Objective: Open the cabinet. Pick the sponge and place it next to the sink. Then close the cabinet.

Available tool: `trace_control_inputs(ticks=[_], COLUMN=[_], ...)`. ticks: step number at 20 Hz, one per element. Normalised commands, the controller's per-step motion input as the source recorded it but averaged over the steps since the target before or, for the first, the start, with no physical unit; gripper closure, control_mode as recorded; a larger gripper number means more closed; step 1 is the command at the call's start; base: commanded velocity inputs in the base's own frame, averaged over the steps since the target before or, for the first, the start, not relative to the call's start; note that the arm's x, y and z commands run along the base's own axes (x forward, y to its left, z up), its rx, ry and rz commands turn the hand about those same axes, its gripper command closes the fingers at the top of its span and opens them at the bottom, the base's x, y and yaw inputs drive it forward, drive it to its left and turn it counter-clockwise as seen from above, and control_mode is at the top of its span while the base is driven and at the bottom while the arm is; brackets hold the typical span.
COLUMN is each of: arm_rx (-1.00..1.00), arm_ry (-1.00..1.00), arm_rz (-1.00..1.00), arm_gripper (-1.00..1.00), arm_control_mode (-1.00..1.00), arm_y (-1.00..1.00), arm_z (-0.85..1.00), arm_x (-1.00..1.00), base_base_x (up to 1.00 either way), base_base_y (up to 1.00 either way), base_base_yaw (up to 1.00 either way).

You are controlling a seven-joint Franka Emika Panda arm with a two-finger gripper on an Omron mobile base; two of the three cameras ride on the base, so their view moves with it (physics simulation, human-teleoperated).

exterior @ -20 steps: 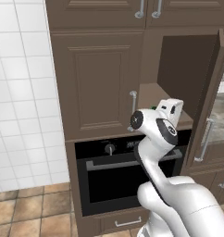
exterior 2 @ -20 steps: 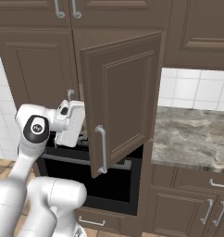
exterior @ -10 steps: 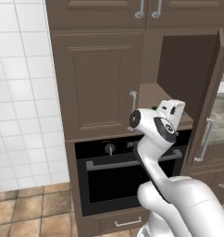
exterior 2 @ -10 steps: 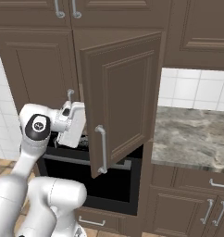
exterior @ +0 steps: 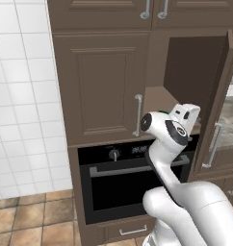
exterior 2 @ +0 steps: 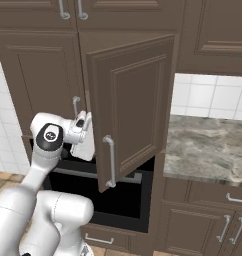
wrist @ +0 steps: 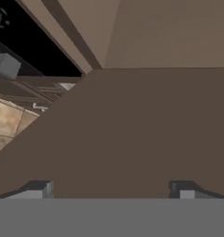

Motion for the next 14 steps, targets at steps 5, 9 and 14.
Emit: trace_control_inputs(ticks=[5,9,14], arm_rx=[0.0,0.0,0.0], arm_ry=[-0.03,-0.03,0.0], arm_rz=[-0.07,-0.07,-0.07], arm_gripper=[-1.0,-1.0,-1.0], arm_control_mode=[-1.0,-1.0,-1.0], arm_y=[-0.31,-0.34,-0.42], arm_z=[0.0,0.0,0.0], arm_x=[0.0,-0.02,-0.07], base_base_x=[0.0,0.0,0.0], base_base_y=[0.0,0.0,0.0], base_base_yaw=[0.0,0.0,0.0])
